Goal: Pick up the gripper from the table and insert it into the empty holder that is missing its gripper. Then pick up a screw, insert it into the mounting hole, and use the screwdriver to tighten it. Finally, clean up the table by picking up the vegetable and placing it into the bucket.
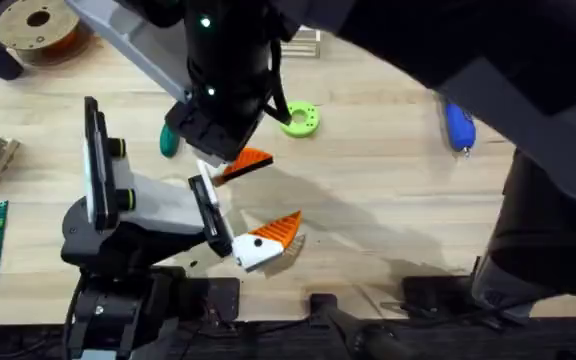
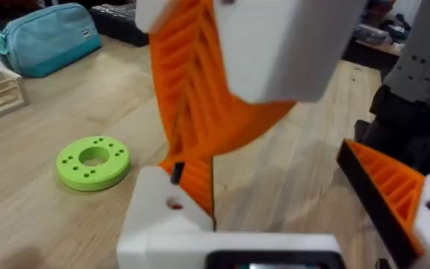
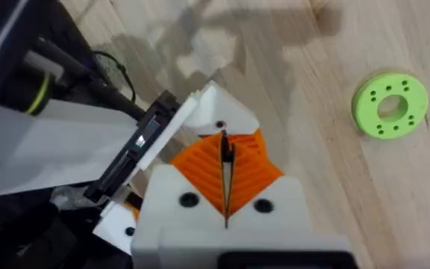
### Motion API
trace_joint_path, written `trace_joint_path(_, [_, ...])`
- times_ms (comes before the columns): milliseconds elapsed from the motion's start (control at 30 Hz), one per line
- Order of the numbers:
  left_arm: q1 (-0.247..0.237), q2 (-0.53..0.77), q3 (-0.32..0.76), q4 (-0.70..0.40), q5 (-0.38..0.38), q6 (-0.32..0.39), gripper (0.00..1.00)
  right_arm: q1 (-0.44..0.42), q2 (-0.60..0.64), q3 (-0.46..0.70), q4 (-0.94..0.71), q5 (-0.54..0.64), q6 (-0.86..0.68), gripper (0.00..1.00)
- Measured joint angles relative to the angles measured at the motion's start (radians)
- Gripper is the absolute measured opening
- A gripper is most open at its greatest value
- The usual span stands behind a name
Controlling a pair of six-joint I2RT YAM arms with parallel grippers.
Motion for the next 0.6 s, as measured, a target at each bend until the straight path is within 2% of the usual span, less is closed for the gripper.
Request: trace_joint_path(600, [0.000,0.002,0.000,0.000,-0.001,-0.012,0.986,0.000,0.047,0.004,0.001,-0.002,0.000,0.006])
